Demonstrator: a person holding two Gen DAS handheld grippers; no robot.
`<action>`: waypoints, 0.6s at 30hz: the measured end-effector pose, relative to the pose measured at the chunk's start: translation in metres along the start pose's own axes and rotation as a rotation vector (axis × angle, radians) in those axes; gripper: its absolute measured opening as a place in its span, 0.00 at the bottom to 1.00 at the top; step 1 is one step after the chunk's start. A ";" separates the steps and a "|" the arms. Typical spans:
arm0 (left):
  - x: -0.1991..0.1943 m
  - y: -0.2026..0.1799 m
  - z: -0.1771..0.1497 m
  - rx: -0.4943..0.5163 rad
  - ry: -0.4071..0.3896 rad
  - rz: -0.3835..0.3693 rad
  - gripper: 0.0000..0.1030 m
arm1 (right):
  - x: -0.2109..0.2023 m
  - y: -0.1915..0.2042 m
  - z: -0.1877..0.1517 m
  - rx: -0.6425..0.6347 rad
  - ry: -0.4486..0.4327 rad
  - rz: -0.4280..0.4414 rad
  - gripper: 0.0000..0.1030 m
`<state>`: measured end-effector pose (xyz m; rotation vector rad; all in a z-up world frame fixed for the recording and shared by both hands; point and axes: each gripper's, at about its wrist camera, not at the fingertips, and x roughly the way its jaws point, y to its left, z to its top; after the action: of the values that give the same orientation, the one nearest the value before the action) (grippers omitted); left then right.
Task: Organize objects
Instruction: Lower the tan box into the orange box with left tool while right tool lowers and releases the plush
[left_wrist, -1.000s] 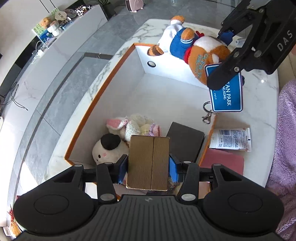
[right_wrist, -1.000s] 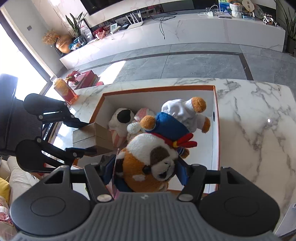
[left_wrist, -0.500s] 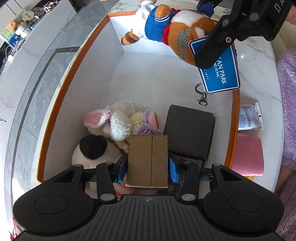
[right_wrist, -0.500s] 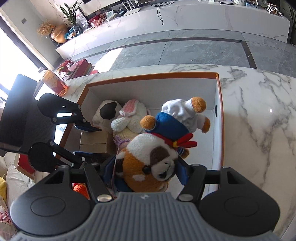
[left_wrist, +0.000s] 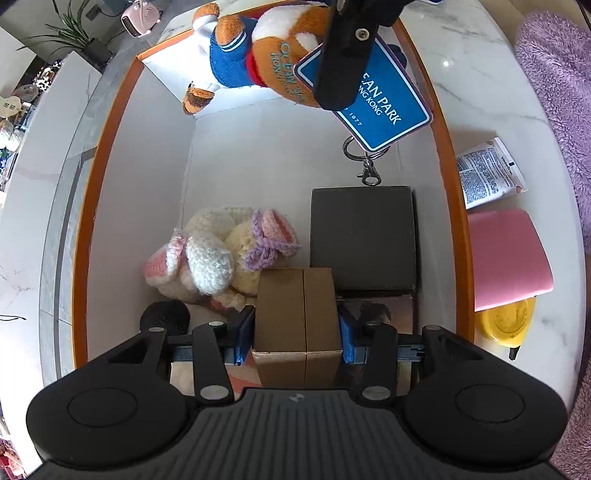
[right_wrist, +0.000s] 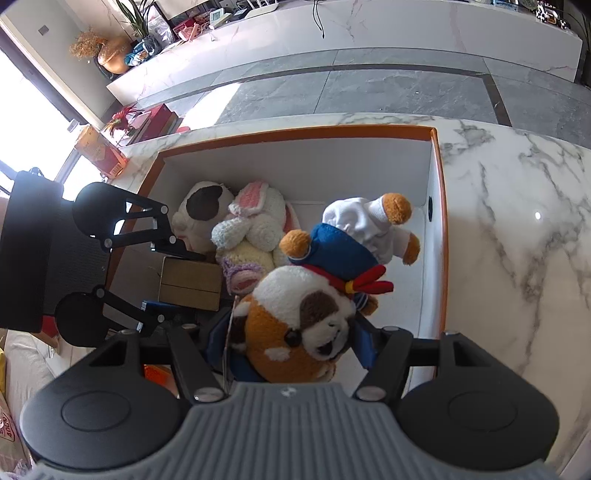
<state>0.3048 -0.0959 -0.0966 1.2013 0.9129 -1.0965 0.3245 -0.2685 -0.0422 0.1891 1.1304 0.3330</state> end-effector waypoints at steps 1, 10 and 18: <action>-0.001 0.001 -0.001 -0.017 -0.006 0.001 0.52 | 0.000 0.000 0.000 -0.002 0.001 -0.002 0.65; -0.028 0.018 -0.025 -0.318 -0.099 0.018 0.75 | 0.004 0.000 0.000 -0.001 0.004 -0.003 0.66; -0.039 0.060 -0.046 -1.018 -0.059 -0.146 0.68 | 0.004 0.001 0.000 0.010 0.003 -0.009 0.66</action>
<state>0.3546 -0.0433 -0.0515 0.2610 1.2933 -0.6027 0.3263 -0.2663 -0.0455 0.1926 1.1355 0.3199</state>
